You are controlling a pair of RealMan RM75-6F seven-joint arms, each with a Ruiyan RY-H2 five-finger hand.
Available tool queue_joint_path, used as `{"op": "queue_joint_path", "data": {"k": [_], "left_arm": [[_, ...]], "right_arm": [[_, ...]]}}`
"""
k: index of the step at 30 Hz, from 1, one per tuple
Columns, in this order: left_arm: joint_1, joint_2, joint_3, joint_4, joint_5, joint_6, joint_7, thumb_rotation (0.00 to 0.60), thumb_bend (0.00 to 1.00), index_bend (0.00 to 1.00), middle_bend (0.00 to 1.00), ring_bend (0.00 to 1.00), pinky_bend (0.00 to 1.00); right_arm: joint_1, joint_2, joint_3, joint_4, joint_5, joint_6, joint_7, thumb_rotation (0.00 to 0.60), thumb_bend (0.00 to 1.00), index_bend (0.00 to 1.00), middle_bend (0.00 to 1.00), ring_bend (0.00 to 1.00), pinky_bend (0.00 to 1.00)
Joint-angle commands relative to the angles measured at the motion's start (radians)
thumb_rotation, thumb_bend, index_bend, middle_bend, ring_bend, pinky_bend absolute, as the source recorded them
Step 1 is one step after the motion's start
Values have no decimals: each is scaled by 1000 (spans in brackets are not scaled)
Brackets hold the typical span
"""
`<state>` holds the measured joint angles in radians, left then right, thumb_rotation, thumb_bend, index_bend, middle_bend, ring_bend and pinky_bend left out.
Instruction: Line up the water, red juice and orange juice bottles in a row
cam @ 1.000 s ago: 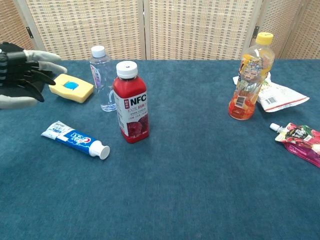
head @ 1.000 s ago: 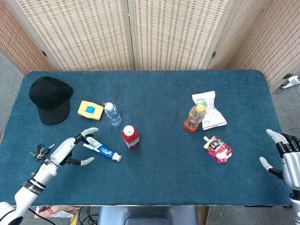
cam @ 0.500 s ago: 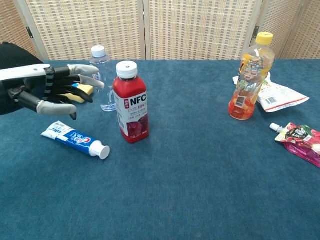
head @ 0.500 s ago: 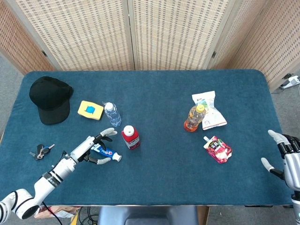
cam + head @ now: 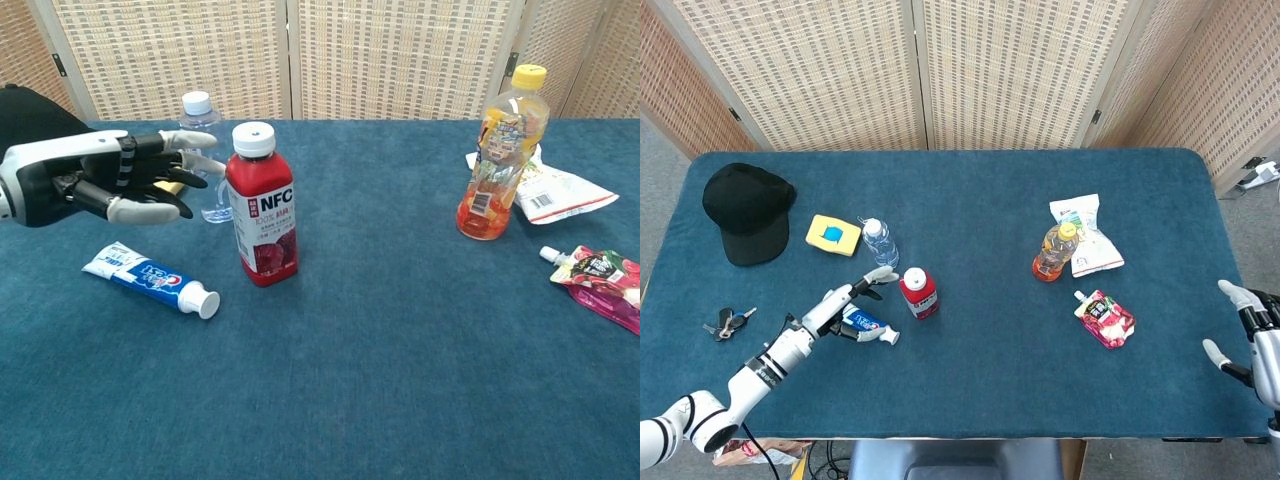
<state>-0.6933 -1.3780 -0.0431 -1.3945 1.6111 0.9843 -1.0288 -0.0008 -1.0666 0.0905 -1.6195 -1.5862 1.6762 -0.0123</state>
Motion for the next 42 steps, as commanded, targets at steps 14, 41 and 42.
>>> {"op": "queue_joint_path", "data": {"k": [14, 41, 42], "left_arm": [[-57, -82, -10, 115, -21, -13, -76, 600, 204, 12, 32, 57, 159], [-177, -251, -8, 297, -14, -57, -138, 600, 204, 11, 29, 79, 163], [-179, -258, -11, 301, -19, -59, -135, 600, 204, 16, 29, 83, 163]], "right_arm": [[-6, 9, 3, -12, -2, 7, -10, 600, 199, 200, 288, 223, 257], [-23, 10, 0, -11, 4, 16, -12, 600, 204, 205, 294, 223, 257], [-23, 10, 0, -10, 4, 17, -12, 600, 204, 205, 294, 223, 257]]}}
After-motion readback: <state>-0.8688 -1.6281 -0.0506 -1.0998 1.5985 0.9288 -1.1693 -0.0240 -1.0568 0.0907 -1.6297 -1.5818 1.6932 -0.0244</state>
